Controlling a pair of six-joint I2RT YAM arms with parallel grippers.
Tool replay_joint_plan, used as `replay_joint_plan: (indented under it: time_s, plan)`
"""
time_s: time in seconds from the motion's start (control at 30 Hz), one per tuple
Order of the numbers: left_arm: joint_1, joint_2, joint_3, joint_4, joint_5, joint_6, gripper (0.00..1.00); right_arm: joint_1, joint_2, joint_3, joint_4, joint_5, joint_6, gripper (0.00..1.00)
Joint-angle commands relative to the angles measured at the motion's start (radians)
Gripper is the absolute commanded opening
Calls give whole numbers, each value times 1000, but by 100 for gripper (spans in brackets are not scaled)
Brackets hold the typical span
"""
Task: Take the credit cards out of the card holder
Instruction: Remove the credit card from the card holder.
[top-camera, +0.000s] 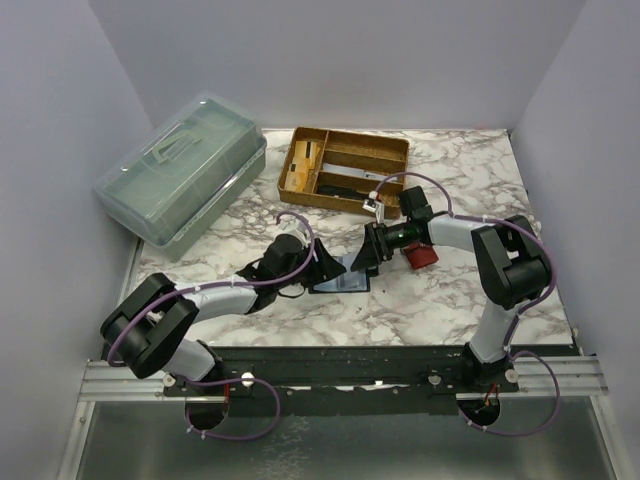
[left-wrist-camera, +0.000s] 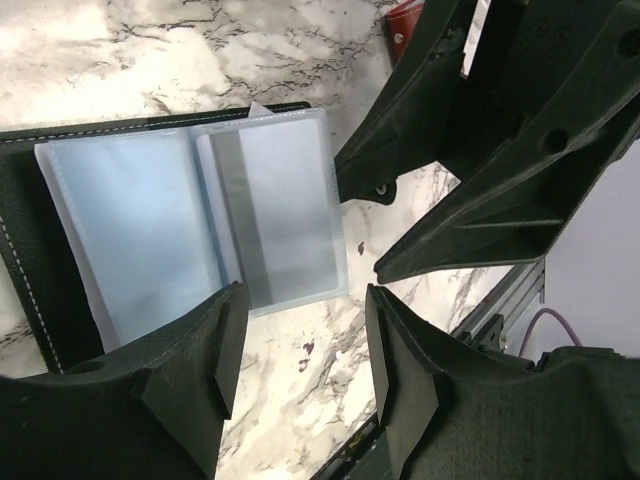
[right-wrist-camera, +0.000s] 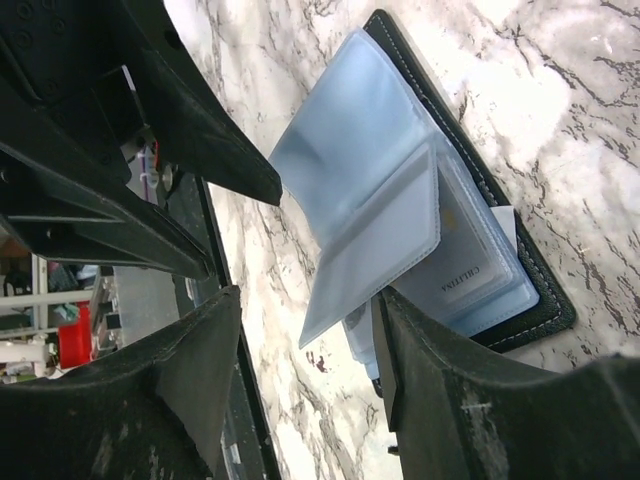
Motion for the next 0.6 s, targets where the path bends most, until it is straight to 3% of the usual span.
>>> replay_joint_plan:
  time_s: [0.0, 0.2, 0.47, 0.57]
  plan:
    - [-3, -19, -16, 7, -38, 23, 55, 5, 34, 30, -3, 37, 38, 57]
    - [-3, -8, -23, 40, -51, 3, 52, 5, 62, 28, 24, 102, 86, 40]
    - [-1, 2, -97, 228, -29, -54, 52, 5, 61, 4, 81, 169, 143, 4]
    - [-1, 14, -127, 286, -35, -82, 52, 1, 50, -17, 109, 159, 157, 0]
